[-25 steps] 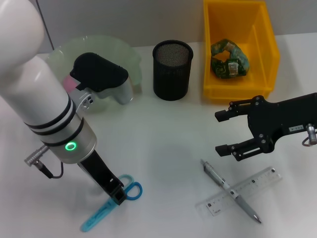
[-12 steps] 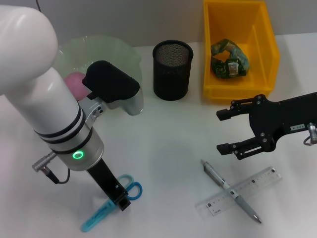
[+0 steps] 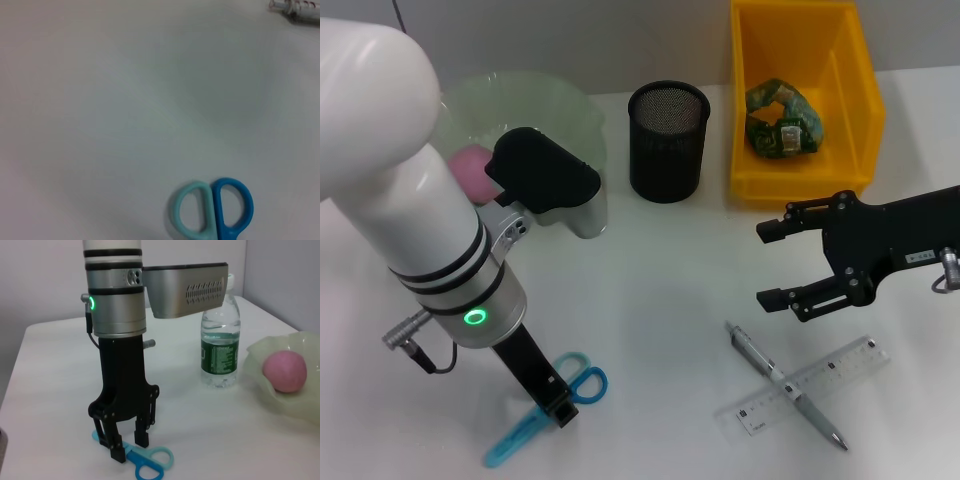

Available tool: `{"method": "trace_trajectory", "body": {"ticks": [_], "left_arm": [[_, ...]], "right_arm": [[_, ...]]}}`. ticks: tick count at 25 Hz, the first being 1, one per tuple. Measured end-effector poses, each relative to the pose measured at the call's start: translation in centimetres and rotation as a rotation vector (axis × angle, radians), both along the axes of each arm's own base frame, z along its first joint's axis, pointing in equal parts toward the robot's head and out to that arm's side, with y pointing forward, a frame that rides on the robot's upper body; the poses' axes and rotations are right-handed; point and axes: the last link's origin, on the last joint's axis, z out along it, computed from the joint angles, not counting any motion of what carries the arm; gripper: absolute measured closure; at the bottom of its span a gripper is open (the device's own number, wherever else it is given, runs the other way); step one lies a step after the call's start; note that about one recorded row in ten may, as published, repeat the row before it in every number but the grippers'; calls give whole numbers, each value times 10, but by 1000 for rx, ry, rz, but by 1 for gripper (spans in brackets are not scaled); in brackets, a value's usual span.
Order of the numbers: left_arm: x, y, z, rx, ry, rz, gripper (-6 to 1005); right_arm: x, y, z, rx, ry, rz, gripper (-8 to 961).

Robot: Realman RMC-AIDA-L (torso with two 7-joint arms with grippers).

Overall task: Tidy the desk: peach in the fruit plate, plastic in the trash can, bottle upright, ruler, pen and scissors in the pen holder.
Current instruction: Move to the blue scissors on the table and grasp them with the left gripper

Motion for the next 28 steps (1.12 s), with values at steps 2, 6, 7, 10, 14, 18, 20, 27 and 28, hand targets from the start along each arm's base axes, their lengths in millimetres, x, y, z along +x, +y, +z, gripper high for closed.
{"method": "trace_trajectory", "body": {"ticks": [2, 6, 7, 10, 14, 18, 20, 27, 28], "left_arm": [[0, 0, 0, 0, 0, 1, 549], [-2, 2, 0, 10, 6, -6, 548], [-2, 2, 0, 10, 6, -6, 548], [-3, 2, 0, 15, 11, -9, 548], [-3, 2, 0, 19, 8, -11, 549], [-3, 0, -1, 13, 16, -17, 549], [-3, 0, -2, 11, 20, -18, 549], [-1, -1, -2, 13, 17, -27, 549], [-1, -1, -2, 11, 19, -29, 549]], "right_arm": [[0, 0, 0, 0, 2, 0, 126], [-1, 0, -1, -1, 5, -1, 125], [-1, 0, -1, -1, 5, -1, 125], [-2, 1, -1, 0, 5, 0, 125], [-2, 2, -1, 7, 5, 0, 125], [-3, 3, -1, 8, 6, 0, 126], [-3, 3, -1, 8, 6, 1, 126], [-2, 3, 1, 18, 12, -6, 126], [-2, 3, 1, 18, 13, -6, 126]]}}
